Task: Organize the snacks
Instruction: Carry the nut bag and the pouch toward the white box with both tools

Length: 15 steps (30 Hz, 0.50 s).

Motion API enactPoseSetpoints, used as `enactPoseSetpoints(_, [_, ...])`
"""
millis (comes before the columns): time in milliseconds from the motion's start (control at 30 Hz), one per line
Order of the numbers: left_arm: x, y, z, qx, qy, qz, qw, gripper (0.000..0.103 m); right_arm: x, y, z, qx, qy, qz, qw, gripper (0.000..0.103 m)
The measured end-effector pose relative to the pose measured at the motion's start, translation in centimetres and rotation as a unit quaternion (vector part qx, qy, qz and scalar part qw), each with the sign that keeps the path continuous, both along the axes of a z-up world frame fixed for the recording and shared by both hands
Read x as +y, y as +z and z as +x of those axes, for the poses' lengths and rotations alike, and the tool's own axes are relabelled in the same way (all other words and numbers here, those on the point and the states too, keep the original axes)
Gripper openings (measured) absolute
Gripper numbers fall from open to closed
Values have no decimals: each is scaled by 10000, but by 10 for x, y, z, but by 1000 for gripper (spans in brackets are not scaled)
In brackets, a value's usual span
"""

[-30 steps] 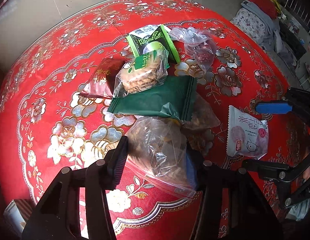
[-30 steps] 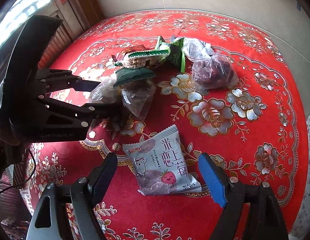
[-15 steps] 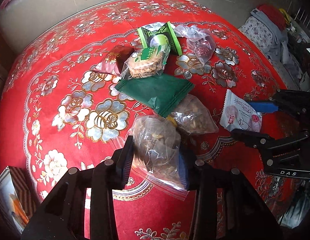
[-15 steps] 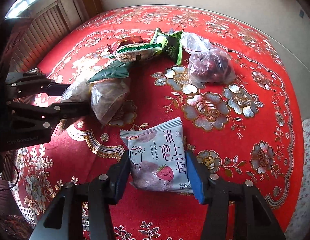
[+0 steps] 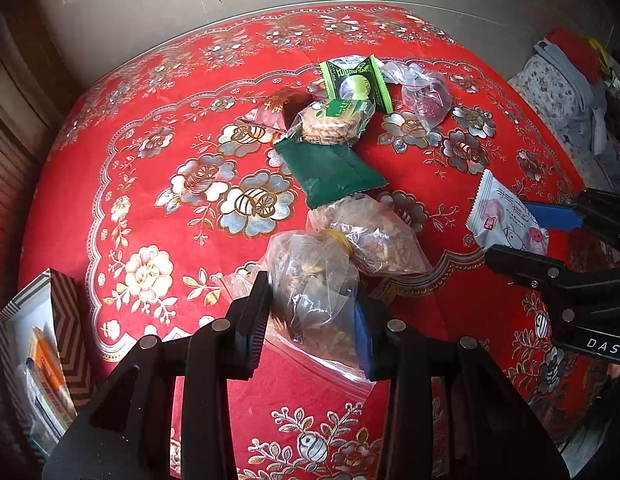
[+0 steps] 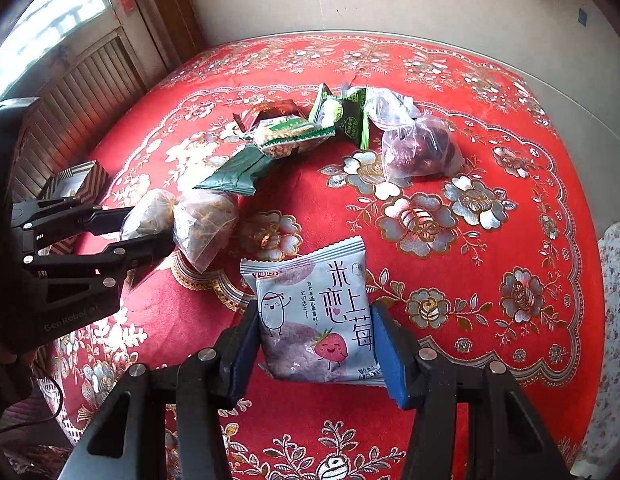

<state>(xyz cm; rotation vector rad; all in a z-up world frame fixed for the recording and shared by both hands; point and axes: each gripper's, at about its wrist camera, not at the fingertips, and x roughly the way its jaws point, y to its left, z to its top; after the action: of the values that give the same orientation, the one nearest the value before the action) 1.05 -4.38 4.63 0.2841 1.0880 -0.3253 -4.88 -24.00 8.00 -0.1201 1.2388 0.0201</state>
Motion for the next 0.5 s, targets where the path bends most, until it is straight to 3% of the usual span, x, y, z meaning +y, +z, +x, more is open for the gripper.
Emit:
enactPoseSetpoints(233, [15,13,-13,-255,180,162,9994,36,18,10,0,-119,127,-33,9998,52])
enactPoseSetpoints(500, [29,29,-32,-511,314,81,9982,36,39,20,-1,-264,239,-83,9993,52])
